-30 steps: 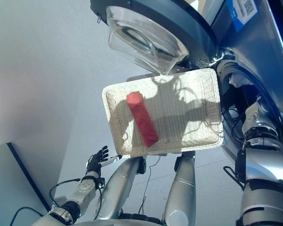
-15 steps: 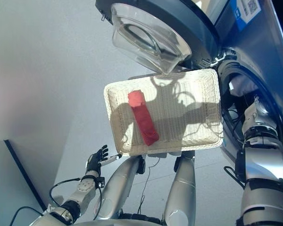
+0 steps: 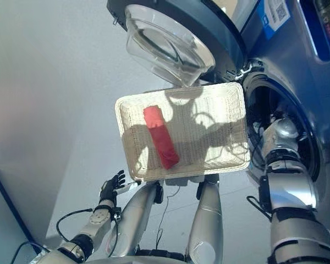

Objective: Pick up the clothes and place them into the washing machine

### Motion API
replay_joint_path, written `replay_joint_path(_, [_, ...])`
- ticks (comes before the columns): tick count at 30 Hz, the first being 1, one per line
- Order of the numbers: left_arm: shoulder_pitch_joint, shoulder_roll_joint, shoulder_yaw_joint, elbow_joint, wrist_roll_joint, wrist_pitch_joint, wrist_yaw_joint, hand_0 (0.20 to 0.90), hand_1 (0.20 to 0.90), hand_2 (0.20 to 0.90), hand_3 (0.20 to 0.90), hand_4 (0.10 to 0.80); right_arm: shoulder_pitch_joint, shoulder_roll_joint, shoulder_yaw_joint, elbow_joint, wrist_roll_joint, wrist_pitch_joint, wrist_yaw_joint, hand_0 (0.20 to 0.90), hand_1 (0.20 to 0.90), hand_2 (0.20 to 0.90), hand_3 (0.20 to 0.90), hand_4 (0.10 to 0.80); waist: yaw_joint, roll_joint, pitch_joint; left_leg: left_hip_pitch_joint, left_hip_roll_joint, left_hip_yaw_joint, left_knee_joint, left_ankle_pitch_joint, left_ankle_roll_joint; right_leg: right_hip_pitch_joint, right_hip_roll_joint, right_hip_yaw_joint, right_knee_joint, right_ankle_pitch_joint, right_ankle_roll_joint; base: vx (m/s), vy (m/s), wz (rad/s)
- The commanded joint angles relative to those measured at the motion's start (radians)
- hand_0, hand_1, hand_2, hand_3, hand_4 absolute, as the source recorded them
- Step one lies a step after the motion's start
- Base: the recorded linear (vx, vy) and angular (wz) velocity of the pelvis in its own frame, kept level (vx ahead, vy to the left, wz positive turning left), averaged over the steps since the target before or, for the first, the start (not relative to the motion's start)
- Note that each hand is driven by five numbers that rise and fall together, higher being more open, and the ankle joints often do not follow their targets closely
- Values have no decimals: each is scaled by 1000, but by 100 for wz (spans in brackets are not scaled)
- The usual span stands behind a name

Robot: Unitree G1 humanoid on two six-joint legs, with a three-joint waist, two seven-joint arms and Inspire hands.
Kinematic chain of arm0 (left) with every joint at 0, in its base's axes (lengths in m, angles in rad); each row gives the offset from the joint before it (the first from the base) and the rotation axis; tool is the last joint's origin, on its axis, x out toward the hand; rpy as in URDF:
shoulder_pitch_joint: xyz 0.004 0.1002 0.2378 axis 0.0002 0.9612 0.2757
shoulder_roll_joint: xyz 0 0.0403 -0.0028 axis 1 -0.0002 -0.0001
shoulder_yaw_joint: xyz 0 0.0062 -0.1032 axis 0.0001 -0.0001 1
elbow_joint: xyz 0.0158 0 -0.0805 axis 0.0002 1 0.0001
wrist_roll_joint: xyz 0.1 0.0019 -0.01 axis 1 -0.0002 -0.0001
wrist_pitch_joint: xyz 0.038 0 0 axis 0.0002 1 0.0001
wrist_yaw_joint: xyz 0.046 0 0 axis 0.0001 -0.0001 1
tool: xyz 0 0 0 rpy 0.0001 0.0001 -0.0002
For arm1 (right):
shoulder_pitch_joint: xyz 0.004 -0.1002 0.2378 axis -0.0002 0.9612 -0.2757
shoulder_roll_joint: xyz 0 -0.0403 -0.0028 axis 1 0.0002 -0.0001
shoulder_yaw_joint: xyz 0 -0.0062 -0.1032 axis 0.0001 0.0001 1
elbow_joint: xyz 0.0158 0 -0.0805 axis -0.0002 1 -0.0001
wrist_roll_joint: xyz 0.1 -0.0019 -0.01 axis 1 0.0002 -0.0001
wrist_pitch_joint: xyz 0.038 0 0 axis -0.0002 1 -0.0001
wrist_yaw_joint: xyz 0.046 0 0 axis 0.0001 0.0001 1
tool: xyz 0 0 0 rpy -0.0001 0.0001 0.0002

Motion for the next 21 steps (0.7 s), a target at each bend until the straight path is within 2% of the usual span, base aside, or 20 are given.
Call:
replay_joint_path(1, [26, 11, 32, 101, -18, -6, 22, 900, 900, 900, 900, 800, 45, -19, 61, -14, 38, -62, 31, 900, 900, 900, 900, 800, 30, -19, -63, -81, 25, -27, 94, -33, -128, 36, 7, -28, -20, -16, -27, 12, -36, 2])
replay_joint_path(9, [20, 22, 39, 100, 0, -9, 25, 900, 900, 900, 900, 800, 111, 108, 84, 16, 44, -42, 85, 900, 900, 900, 900, 800, 50, -36, -69, -74, 27, -52, 106, -33, -130, 63, 4, -57, -9, -29, -29, 12, -34, 13])
replay_joint_path(16, [6, 41, 66, 123, 27, -9, 34, 900, 900, 900, 900, 800, 197, 246, 115, -7, 61, -34, 145, 900, 900, 900, 900, 800, 80, -76, -70, -59, 32, -81, 114, -29, -133, 104, 6, -96, -5, -41, -31, 17, -57, 16])
replay_joint_path(21, [3, 49, 71, 125, 35, -7, 38, 900, 900, 900, 900, 800, 246, 285, 142, -21, 51, -26, 166, 900, 900, 900, 900, 800, 94, -99, -71, -48, 34, -99, 109, -24, -137, 131, 6, -120, -10, -46, -32, 15, -38, 17])
